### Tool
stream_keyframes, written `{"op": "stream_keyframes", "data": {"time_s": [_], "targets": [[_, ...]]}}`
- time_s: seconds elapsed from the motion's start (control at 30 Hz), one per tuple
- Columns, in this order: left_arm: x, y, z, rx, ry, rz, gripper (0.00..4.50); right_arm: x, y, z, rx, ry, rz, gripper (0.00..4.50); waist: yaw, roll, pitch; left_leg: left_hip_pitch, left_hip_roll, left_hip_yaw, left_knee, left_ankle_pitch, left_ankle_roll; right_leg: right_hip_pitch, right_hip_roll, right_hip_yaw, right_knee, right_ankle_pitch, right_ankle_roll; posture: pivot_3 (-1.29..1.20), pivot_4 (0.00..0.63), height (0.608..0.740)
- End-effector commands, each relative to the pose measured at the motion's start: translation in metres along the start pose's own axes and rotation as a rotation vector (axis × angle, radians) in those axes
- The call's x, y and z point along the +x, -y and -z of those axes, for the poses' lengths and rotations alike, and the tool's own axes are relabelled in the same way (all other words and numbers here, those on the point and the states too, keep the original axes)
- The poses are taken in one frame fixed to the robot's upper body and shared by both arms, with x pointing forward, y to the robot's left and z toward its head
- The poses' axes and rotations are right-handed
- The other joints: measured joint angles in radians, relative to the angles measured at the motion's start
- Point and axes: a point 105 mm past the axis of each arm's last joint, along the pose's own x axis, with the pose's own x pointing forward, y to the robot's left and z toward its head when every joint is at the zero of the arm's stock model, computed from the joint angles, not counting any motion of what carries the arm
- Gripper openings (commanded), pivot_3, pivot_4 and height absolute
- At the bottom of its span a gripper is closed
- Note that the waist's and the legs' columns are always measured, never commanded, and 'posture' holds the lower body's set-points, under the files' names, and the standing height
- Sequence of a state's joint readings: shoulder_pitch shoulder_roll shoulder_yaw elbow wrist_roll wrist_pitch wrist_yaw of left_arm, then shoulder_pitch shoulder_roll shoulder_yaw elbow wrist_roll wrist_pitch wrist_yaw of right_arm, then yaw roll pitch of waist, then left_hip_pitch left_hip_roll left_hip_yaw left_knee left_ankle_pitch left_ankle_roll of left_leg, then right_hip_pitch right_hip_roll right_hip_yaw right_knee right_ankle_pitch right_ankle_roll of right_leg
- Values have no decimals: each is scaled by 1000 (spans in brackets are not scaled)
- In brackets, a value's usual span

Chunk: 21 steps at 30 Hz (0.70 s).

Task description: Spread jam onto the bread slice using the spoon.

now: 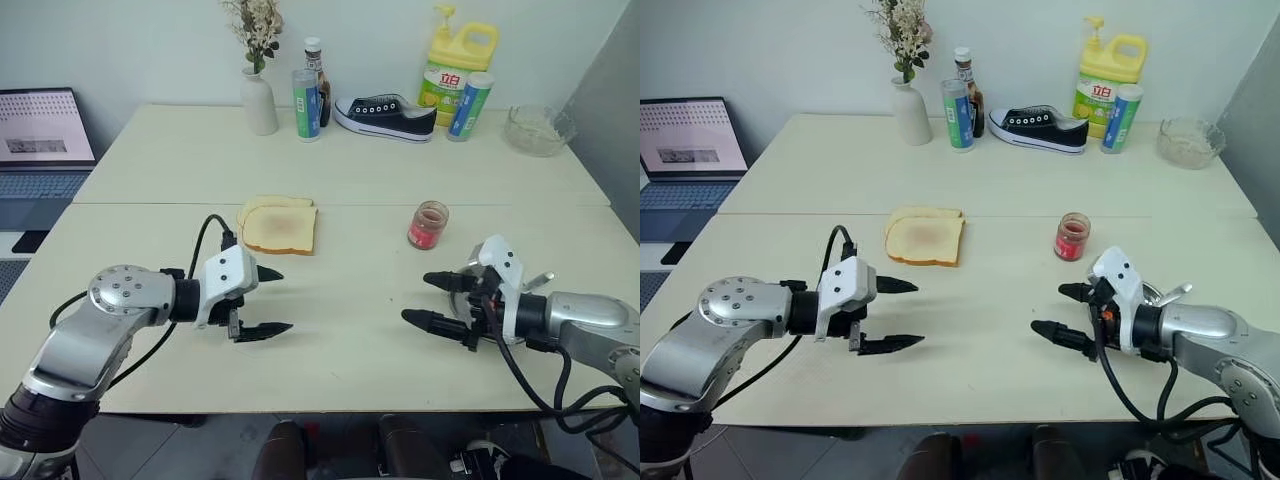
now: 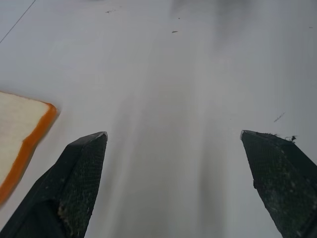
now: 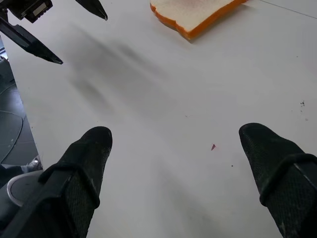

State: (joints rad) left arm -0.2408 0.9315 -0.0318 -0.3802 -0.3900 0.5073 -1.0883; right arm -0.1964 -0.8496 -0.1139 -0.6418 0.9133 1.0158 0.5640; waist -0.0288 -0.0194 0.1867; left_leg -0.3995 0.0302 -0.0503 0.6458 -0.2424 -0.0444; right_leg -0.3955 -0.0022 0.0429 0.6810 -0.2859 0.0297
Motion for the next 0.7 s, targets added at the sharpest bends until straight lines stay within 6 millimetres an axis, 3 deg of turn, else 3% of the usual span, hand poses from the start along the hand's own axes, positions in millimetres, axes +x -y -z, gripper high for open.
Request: {"op": "stream_keyframes", "data": {"time_s": [0.03,0.4,0.7], "targets": [[-1,0,-10,42,24,-16,4500,0,0,-4,-32,10,4,4453,0,0,0,0,0,0,0,0,0,0,0,0,0,0,0,0,150,740],[-4,-5,-16,-20,60,-25,4500,1,2,-6,-50,13,7,4453,0,0,0,0,0,0,0,0,0,0,0,0,0,0,0,0,150,740],[-28,-22,-39,-281,279,-125,4500,-9,6,-7,-66,5,39,4453,0,0,0,0,0,0,0,0,0,0,0,-1,0,0,1,0,150,740]]}}
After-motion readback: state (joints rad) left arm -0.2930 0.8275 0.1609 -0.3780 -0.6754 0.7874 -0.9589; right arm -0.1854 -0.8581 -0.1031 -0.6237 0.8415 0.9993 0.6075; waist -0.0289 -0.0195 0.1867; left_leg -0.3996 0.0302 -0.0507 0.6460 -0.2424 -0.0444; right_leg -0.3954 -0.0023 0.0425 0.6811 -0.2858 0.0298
